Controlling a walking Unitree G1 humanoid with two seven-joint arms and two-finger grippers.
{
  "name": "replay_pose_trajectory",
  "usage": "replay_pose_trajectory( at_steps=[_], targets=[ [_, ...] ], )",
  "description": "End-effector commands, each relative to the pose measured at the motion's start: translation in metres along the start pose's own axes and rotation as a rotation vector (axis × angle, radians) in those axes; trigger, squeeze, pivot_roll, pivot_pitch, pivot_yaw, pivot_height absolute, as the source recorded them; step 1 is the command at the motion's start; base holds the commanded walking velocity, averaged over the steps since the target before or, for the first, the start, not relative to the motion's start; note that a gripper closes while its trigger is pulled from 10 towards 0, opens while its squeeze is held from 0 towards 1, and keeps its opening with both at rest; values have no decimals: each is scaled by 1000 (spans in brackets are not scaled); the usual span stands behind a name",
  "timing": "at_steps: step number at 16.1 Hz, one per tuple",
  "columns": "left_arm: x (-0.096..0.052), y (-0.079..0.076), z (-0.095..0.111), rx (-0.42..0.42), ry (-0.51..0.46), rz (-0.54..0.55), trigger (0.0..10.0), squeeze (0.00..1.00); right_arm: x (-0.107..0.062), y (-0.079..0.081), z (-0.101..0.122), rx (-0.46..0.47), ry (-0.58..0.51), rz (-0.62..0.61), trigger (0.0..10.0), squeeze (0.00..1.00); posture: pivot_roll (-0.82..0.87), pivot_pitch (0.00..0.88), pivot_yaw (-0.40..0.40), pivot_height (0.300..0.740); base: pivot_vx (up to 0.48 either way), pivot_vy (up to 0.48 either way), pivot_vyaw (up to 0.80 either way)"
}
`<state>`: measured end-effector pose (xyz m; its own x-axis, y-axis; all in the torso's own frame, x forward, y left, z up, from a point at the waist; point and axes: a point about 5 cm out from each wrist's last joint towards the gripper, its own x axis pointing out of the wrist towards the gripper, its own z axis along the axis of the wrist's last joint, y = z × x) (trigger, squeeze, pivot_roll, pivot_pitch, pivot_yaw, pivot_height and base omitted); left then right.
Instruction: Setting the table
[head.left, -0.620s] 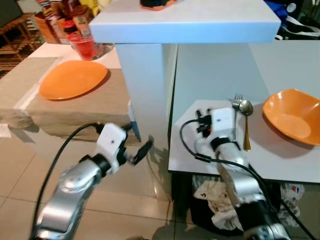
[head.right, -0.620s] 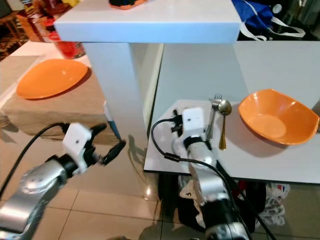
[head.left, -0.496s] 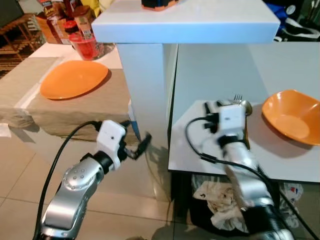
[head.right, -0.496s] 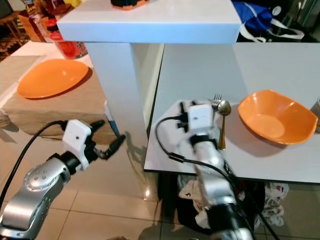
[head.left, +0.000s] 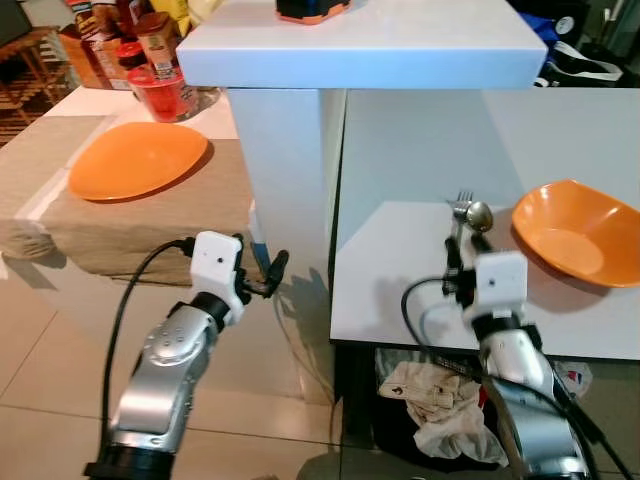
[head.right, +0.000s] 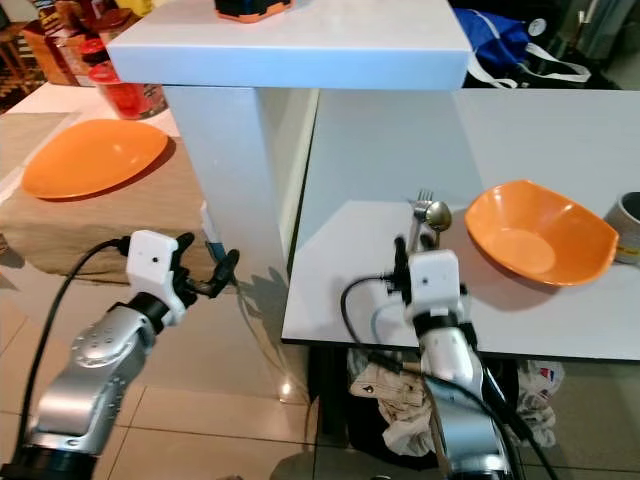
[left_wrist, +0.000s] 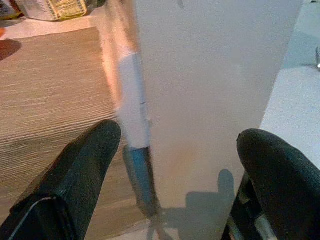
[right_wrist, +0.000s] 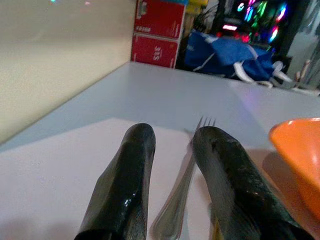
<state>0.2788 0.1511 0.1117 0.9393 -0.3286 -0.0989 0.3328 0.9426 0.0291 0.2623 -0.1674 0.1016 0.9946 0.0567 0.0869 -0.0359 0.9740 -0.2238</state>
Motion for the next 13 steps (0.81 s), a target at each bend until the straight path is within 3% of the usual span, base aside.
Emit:
replay_pose_trajectory(
  at_steps=[1,5,9,11,13],
  targets=[
    [1,3,-1,-20,-2,28,10000,0,1,6,1,40,4,35,10000,0,-92,0,75,736,0,0,0],
    [3,-15,0,-77,-13,-3,10000,0,13,14,-10,98,48,64,10000,0,-84,0,63,736,0,0,0],
    [1,-17,1,-41,-11,-10,10000,0,20,23,-11,99,58,112,10000,0,-64,0,48,736,0,0,0],
    [1,-18,2,-65,-22,-3,10000,0,23,25,-12,94,48,121,10000,0,-56,0,41,736,0,439,-772],
    [0,-19,2,-67,-23,1,10000,0,25,25,-12,81,46,129,10000,0,-55,0,38,736,0,439,0]
  ],
)
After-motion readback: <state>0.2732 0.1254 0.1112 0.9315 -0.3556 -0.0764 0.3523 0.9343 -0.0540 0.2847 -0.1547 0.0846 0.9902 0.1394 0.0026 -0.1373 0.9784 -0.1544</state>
